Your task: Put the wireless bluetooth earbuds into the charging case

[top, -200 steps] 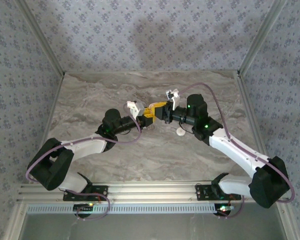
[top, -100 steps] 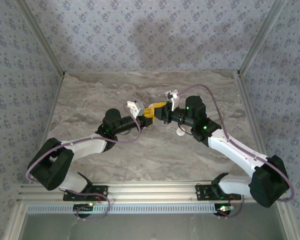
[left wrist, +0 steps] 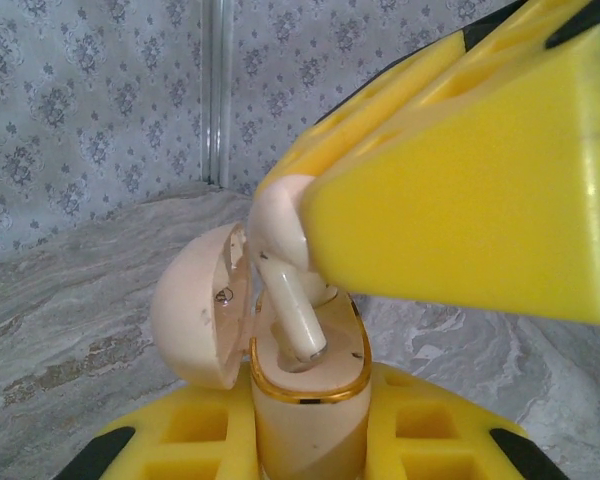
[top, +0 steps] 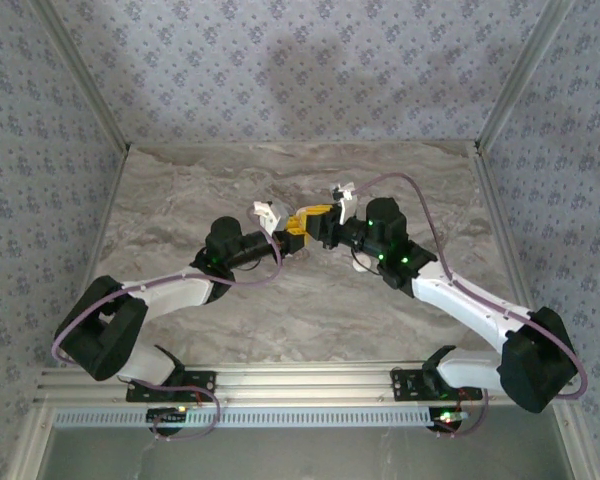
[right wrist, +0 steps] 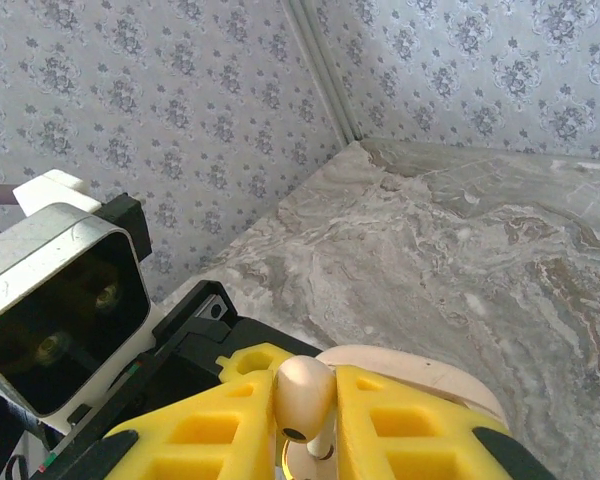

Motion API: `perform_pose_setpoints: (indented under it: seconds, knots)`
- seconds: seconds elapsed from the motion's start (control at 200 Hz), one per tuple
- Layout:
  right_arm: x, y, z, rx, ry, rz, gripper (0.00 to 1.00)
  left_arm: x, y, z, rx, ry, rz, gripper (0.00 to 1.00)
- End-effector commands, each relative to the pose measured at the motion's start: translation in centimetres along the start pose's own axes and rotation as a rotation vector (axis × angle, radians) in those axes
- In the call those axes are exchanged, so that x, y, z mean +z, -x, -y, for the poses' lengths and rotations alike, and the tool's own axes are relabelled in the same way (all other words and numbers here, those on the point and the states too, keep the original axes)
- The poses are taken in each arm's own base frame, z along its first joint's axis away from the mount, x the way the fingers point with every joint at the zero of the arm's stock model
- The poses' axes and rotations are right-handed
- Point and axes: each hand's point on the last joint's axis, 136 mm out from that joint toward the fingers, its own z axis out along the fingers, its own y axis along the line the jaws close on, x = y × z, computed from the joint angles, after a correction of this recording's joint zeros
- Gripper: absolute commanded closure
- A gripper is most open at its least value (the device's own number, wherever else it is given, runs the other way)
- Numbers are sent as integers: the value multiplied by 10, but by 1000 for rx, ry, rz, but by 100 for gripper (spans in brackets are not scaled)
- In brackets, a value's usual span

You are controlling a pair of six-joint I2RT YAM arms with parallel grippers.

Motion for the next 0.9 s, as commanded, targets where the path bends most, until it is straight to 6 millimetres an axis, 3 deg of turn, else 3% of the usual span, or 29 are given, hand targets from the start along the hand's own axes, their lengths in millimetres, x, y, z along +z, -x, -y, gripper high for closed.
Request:
perform_pose_setpoints:
  seconds: [0.0,0.445,0.894]
  knots:
    - [3,-13,18,31,-80,-17,78,-4,68,30,110,-105,183,83]
    - [-6,-58,16,-35,-59,-195,77,-10,77,34,136,-107,201,83]
    - [-17,-57,25,-61,-117,-213,74,-11,80,36,148,-113,203,83]
